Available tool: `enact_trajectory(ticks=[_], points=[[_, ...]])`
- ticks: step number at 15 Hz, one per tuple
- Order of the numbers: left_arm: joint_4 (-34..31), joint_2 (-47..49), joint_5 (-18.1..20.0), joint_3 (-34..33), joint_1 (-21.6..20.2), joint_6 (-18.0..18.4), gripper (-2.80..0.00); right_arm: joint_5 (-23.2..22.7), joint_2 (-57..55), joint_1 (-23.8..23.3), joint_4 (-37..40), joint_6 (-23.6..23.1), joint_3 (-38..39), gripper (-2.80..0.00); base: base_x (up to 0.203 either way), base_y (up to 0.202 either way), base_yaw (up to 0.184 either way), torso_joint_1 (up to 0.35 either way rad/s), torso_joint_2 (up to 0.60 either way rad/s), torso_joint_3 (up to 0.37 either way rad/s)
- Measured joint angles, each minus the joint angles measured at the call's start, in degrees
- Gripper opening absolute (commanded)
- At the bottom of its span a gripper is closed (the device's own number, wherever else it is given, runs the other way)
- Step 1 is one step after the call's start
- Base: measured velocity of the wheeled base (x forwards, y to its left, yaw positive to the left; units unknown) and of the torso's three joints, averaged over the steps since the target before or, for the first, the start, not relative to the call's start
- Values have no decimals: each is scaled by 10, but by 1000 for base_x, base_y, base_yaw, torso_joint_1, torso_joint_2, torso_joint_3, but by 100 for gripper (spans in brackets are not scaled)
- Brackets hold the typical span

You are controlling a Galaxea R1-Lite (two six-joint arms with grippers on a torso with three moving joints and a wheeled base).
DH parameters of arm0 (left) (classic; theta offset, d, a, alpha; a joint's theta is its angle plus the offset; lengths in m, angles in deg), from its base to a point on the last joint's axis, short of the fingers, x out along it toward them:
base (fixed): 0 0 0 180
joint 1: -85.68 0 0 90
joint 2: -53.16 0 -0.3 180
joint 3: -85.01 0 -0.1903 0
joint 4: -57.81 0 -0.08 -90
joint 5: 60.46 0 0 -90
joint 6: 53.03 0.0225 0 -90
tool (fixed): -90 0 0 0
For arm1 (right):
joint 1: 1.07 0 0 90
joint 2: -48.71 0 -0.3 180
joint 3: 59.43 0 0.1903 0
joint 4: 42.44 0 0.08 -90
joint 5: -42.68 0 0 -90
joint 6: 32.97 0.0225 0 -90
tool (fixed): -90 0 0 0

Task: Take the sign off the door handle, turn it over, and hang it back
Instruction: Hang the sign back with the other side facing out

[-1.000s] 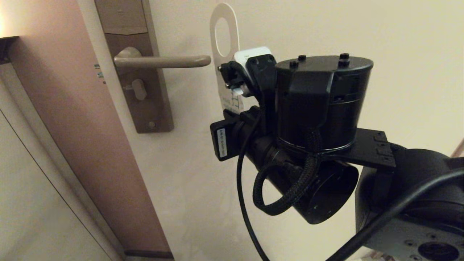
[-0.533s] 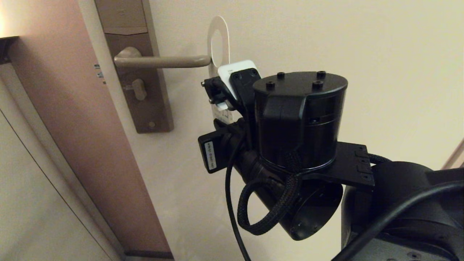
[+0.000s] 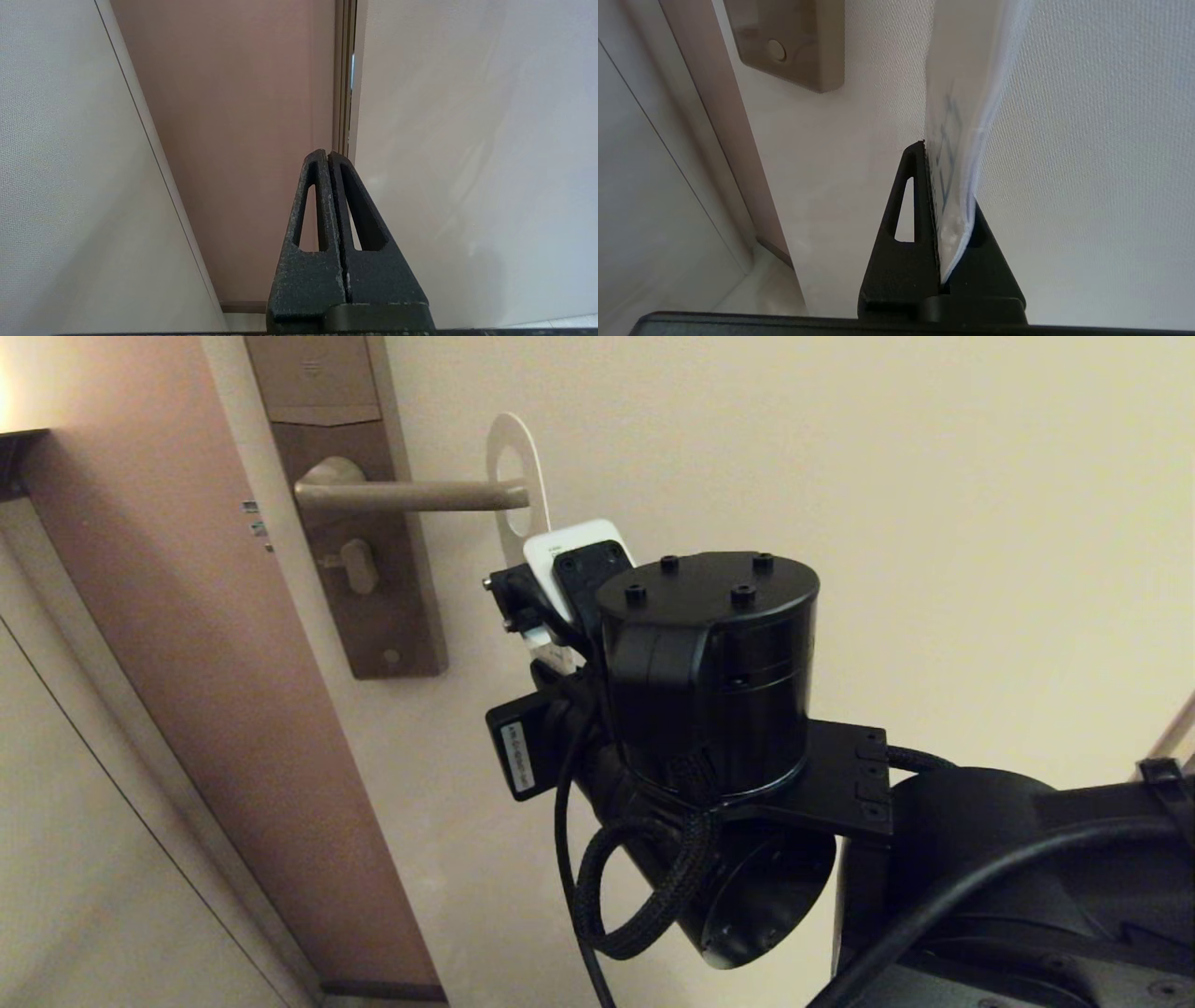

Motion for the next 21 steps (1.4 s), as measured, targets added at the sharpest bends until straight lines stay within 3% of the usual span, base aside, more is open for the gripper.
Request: enact_trajectory(ticks=[5,14,21], points=[[0,0,0,0,0,0,-280,12,-16,8,4,-1,-28,-280,0,0,0,0,0,0],[0,0,0,0,0,0,-280,127,-67,50,4,-1,-104,-280,0,0,0,0,0,0],[0,0,0,0,0,0,-280,180,-137,70,-2,0,-189,-280,0,0,0,0,0,0]])
